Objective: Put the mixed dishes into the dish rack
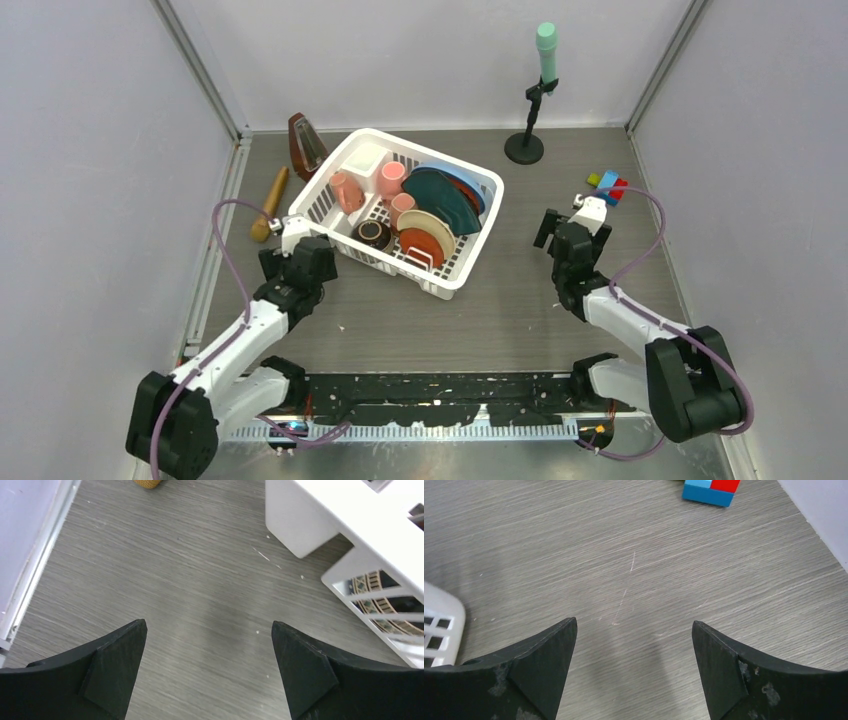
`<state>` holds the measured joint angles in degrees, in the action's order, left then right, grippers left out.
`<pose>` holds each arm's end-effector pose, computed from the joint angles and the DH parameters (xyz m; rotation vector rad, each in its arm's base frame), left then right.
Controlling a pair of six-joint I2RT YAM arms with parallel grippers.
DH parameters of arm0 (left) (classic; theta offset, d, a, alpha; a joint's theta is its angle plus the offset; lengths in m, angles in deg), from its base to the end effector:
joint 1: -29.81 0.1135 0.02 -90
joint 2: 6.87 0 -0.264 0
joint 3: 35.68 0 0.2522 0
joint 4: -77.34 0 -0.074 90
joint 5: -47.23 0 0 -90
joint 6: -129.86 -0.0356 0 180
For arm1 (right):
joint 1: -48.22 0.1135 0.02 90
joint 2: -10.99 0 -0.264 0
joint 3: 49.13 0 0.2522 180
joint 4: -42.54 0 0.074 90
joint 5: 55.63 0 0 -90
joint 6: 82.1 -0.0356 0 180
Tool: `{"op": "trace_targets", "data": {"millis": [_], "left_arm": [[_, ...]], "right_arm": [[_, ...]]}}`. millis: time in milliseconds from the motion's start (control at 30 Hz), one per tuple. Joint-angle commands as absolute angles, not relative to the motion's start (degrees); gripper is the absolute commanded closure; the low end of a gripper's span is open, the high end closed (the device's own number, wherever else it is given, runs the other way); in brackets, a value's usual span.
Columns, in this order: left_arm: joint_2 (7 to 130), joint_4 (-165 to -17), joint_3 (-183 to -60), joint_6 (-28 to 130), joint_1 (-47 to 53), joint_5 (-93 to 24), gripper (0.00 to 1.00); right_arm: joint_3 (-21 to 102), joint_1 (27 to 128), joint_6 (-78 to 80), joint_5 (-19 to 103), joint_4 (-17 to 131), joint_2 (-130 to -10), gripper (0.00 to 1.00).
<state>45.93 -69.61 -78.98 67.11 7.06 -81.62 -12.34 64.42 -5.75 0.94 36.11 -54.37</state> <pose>0.1784 -0.0506 0.2134 -0.4102 2.0988 0.2829 0.2239 0.0446 0.1938 0.3341 1.8669 -0.2173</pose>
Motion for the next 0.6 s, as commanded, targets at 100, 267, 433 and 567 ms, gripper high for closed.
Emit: {"op": "trace_targets", "data": {"millis": [100, 267, 433, 567], "left_arm": [[52.32, -100.21, -75.12, 51.08, 8.24, -88.29, 0.04], [54.28, -125.56, -61.76, 46.46, 17.4, -70.19, 0.04], [64.86, -130.05, -66.71, 44.22, 18.44, -69.11, 0.04], [68.22, -131.91, -68.32, 43.96, 21.95, -62.91, 0.04]], "right_arm": [[-11.7, 56.33, -2.96, 11.54, 23.1, -57.18, 0.09], [-15.49, 51.09, -3.12, 15.03, 16.27, -62.88, 0.1], [-16.11, 50.34, -1.96, 14.55, 11.38, -66.2, 0.11], [-16.79, 49.11, -2.15, 12.79, 4.54, -71.97, 0.11]]}}
